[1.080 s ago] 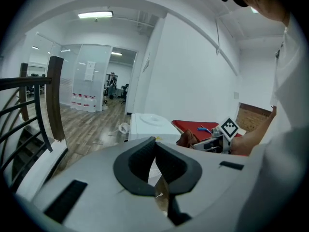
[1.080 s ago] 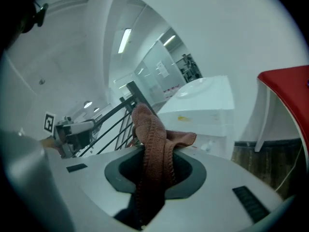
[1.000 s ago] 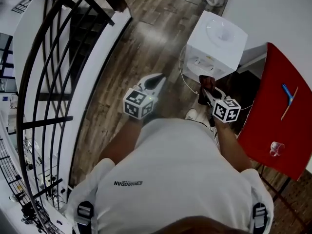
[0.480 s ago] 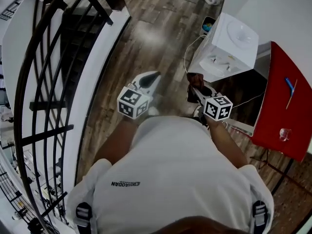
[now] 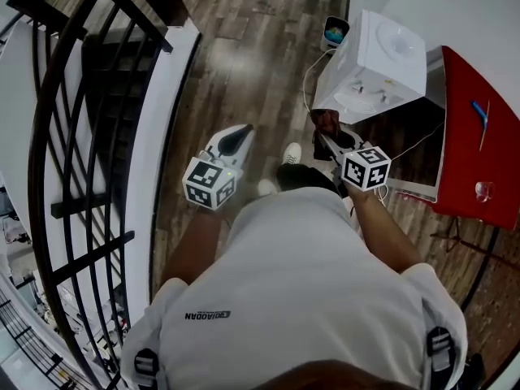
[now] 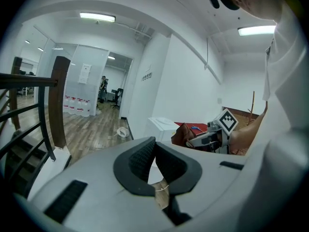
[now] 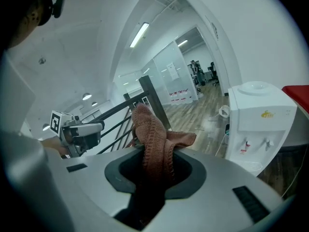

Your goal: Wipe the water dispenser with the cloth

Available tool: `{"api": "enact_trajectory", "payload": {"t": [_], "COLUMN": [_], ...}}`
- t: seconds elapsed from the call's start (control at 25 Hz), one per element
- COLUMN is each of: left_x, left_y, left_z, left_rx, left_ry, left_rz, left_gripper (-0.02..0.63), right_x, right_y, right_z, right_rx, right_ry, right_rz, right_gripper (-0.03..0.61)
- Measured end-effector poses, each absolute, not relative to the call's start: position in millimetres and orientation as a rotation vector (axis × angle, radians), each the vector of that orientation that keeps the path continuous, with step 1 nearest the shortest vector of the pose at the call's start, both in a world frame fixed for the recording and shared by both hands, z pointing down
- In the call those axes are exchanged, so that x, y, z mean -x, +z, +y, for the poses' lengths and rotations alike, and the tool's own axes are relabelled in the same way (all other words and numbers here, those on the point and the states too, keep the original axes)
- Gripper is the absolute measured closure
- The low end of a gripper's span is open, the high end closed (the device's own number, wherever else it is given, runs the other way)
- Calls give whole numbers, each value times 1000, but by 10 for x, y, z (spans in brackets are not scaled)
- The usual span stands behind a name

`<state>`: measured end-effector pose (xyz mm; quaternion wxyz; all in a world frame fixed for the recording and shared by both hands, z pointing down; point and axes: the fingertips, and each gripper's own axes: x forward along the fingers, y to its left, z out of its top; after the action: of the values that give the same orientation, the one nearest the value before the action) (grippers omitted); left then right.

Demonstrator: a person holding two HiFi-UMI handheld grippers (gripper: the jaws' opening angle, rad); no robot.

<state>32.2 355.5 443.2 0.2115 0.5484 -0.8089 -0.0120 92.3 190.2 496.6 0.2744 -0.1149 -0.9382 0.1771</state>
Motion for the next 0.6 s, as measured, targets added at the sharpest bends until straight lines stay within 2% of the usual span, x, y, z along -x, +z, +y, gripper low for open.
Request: {"api": "enact_trajectory", "payload": {"t": [0.32,0.6], "left_x": [164,1107], "left_y": [4400,4298], "left_z": [3744,3643], "left_rx": [-1449,-1480], "left_ry": [-36,44], "left_rz": [-2278,-2270], "left_gripper": [617,617], "right_x": [-321,629], "right_y": [5113,5178], "right_z": [2119,2112], "right_rx": [377,369], "right_ry": [530,587], "right_rz": [-2485,-2513], "right_gripper": [492,492]}}
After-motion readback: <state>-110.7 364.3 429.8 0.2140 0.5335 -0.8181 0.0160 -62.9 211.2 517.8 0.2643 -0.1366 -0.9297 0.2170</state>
